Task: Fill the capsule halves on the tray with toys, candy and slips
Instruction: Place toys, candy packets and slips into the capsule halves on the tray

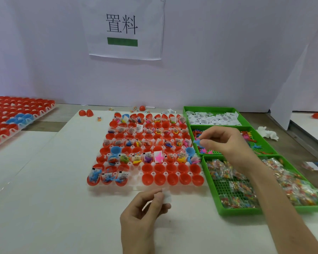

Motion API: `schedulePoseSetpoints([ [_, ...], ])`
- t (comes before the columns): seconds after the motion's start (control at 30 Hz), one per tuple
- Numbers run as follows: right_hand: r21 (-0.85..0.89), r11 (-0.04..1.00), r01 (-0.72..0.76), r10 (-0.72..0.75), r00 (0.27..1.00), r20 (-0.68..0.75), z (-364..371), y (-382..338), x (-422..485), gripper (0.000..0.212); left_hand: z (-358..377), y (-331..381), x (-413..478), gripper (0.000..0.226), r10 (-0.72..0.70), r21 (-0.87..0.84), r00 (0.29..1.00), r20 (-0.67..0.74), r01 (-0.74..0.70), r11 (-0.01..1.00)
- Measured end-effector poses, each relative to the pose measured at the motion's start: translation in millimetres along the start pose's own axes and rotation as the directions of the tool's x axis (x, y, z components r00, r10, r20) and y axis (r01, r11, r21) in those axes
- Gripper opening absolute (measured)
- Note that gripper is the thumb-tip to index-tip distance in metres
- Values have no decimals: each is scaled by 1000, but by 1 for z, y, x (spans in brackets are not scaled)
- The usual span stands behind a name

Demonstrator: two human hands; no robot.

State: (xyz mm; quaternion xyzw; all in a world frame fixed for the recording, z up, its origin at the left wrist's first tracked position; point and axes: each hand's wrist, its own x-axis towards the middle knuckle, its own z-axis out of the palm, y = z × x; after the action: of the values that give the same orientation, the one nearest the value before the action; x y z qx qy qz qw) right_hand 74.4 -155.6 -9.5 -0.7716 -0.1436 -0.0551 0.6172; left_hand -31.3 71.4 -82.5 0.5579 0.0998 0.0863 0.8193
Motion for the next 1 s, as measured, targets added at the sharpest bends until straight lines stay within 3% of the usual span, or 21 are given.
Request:
schedulePoseSetpoints([
  [0.07, 38, 999, -19, 10, 974, 224, 14, -10, -5, 11, 0, 1, 1, 15, -21, -51, 1000, 8, 21, 998],
  [0.13, 80, 994, -68, 26, 900, 434, 31, -17, -11, 14, -1, 2, 2, 17, -47, -102, 999, 3, 47, 994],
  [0.23, 89, 990, -105, 32, 805, 592, 56, -18, -18, 21, -2, 2, 5, 16, -86, -155, 996, -24, 81, 985],
  [0.4, -20, 1000, -7, 17, 839, 544, 79, -8, -20, 17, -4, 3, 4, 16, -120, -183, 993, -6, 117, 976],
  [0.77, -20, 999, 42, -29, 901, 433, 91, -5, -24, 15, -6, 8, 6, 10, -194, -239, 981, 14, 191, 952],
  [1.0, -57, 995, 81, -53, 919, 391, 91, 0, -24, 17, -3, 6, 5, 14, -97, -187, 995, -8, 93, 978],
])
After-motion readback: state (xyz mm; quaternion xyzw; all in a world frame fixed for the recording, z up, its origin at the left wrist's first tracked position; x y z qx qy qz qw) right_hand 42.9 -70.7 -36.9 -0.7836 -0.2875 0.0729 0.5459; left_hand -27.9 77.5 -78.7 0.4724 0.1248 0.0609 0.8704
